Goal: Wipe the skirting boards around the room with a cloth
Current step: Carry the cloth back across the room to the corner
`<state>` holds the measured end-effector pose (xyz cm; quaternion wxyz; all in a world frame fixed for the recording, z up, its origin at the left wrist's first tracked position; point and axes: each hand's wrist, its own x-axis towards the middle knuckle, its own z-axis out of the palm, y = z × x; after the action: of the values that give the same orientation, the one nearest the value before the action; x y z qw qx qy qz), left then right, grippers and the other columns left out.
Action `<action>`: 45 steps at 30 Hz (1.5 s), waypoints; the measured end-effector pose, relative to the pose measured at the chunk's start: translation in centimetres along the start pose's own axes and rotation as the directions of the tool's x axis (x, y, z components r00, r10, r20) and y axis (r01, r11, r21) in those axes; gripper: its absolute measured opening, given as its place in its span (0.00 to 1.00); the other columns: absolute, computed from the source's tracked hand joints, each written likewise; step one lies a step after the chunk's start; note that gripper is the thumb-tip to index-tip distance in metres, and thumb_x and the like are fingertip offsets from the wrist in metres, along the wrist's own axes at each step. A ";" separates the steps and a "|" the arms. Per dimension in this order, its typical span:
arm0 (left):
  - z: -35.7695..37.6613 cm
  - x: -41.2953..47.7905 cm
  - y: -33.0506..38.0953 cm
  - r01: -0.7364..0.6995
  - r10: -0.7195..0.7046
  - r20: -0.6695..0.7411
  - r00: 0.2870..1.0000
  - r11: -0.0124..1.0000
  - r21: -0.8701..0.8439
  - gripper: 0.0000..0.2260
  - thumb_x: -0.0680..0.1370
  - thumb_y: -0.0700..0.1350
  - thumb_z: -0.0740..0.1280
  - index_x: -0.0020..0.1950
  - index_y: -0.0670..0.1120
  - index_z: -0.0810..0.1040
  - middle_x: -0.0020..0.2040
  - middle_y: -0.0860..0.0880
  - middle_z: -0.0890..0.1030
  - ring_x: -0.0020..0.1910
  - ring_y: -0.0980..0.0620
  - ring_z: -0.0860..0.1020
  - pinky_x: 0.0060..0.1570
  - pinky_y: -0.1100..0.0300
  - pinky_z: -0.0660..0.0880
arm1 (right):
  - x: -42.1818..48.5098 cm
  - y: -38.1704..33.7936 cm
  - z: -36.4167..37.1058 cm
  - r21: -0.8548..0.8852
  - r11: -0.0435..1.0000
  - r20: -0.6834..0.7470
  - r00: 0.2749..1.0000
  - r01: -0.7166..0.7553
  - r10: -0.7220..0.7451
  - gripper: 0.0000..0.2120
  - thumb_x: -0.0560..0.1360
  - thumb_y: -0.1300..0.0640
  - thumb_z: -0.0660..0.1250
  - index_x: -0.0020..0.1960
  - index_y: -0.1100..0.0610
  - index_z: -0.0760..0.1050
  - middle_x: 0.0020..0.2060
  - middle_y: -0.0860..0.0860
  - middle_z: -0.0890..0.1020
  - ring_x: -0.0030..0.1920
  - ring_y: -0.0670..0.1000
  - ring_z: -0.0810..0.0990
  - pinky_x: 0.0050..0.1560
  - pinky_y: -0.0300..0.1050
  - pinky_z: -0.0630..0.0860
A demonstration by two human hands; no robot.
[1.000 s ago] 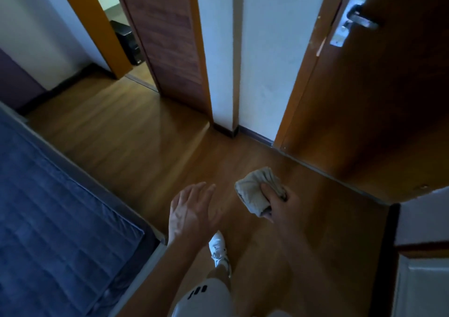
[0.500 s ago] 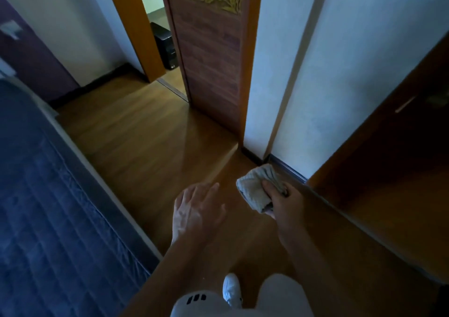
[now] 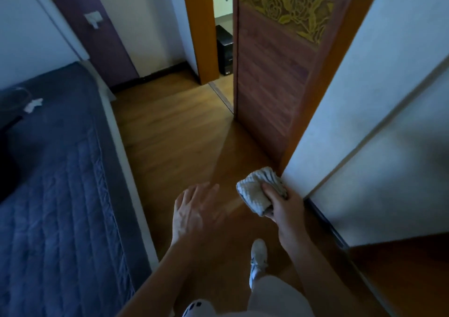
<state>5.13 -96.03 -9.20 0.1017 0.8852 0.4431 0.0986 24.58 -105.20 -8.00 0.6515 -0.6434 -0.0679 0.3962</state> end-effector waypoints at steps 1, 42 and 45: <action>0.0 1.5 0.2 0.034 -0.034 -0.011 0.999 0.999 -0.008 0.27 0.78 0.66 0.55 0.74 0.57 0.70 0.70 0.54 0.73 0.68 0.50 0.70 0.67 0.46 0.70 | 1.9 -1.0 0.5 -0.006 1.000 0.023 1.000 -0.004 0.004 0.04 0.69 0.52 0.77 0.42 0.44 0.85 0.43 0.49 0.86 0.41 0.49 0.86 0.33 0.46 0.81; -6.2 42.1 -29.2 0.416 -0.415 -0.044 0.909 0.909 0.022 0.29 0.74 0.65 0.60 0.74 0.58 0.69 0.72 0.54 0.71 0.71 0.50 0.68 0.69 0.47 0.68 | 35.8 -10.3 46.3 -0.201 0.979 0.352 0.934 0.015 0.058 0.03 0.73 0.54 0.75 0.46 0.51 0.84 0.41 0.51 0.87 0.41 0.52 0.86 0.32 0.44 0.80; -6.5 45.2 -31.2 0.413 -0.412 -0.050 0.910 0.911 0.011 0.28 0.74 0.64 0.58 0.73 0.58 0.69 0.71 0.54 0.71 0.70 0.50 0.68 0.69 0.47 0.68 | 38.4 -10.6 49.1 -0.223 0.975 0.339 0.938 0.005 0.073 0.06 0.73 0.54 0.75 0.49 0.52 0.83 0.41 0.51 0.86 0.42 0.51 0.86 0.33 0.44 0.80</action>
<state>6.10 -40.78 -7.50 0.1006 0.7702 0.6233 0.0906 25.73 -41.99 -6.73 0.5471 -0.6332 -0.2134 0.5042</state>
